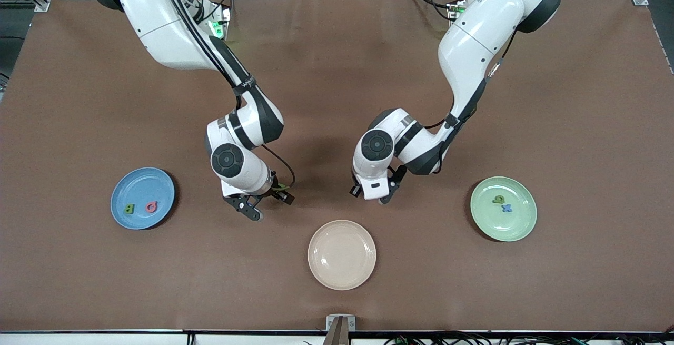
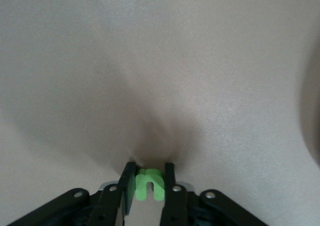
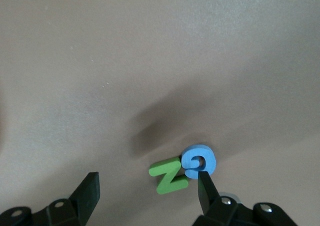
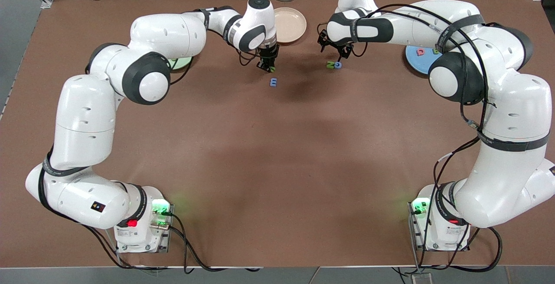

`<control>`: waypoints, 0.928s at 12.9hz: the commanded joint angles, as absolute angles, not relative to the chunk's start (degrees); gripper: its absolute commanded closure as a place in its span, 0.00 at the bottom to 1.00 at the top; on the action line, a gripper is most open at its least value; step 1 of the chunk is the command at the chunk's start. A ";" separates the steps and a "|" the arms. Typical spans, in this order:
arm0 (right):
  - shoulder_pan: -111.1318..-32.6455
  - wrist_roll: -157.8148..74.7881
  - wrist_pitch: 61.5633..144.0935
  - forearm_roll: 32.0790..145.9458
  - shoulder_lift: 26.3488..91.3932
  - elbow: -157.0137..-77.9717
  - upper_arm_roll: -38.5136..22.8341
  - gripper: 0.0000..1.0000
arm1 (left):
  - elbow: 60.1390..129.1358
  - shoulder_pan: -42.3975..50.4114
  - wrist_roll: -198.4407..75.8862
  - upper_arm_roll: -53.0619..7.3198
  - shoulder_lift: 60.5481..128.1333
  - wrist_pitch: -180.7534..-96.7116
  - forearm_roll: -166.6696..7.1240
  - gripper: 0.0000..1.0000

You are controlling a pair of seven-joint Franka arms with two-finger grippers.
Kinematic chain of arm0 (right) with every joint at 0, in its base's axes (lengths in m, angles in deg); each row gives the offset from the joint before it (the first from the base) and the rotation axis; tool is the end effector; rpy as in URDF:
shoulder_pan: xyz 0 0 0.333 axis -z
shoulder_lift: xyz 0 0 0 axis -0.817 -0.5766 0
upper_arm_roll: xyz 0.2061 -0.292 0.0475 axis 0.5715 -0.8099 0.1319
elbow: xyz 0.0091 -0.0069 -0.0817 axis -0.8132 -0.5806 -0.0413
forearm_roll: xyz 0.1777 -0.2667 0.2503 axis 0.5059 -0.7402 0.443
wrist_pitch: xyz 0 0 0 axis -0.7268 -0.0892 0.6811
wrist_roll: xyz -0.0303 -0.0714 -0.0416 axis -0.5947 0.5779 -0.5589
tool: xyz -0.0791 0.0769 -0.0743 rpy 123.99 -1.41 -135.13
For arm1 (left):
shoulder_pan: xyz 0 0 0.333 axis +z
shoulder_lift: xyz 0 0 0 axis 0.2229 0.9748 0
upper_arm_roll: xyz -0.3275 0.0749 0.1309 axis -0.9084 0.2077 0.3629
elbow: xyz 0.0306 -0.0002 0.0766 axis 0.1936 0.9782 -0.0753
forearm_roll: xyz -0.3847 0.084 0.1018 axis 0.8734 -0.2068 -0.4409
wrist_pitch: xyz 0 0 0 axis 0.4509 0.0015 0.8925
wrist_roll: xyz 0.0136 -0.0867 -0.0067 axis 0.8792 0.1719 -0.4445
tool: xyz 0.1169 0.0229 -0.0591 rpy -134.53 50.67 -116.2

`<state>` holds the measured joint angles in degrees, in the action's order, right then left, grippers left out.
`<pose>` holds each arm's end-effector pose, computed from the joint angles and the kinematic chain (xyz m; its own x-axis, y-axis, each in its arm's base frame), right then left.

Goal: Sort uppercase to blue plate, lowercase to green plate
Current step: 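Place the n on the green plate while the right gripper reaches N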

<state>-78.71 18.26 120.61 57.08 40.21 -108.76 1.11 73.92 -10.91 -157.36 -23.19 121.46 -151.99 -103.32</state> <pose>0.6620 0.3396 0.2075 0.8501 -0.5206 -0.0790 -0.5257 -0.8477 -0.0709 0.6190 -0.4753 0.1717 0.5296 0.8458 -0.0637 0.8479 -0.5299 0.0137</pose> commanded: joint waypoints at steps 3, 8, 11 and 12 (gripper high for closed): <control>-79.22 -11.72 119.31 55.24 41.29 -110.05 0.51 0.04 | 73.76 -6.47 -153.73 -22.91 115.49 -145.16 -104.15 1.00; -81.68 -34.01 124.22 44.48 41.20 -110.40 0.42 0.00 | 79.18 2.31 -134.95 -22.91 107.50 -135.92 -105.99 0.99; -81.86 -39.44 129.83 36.26 40.85 -112.32 0.51 0.00 | 85.18 10.13 -119.82 -23.26 103.27 -136.27 -105.99 0.99; -81.43 -41.21 134.20 36.35 40.85 -114.69 0.60 0.00 | 86.15 12.94 -115.34 -23.53 102.91 -136.27 -105.99 0.99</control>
<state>-81.96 -37.08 128.27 38.29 40.13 -110.28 0.92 80.70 8.53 -122.17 -22.51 106.41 -135.67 -105.41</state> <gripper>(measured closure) 0.000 0.740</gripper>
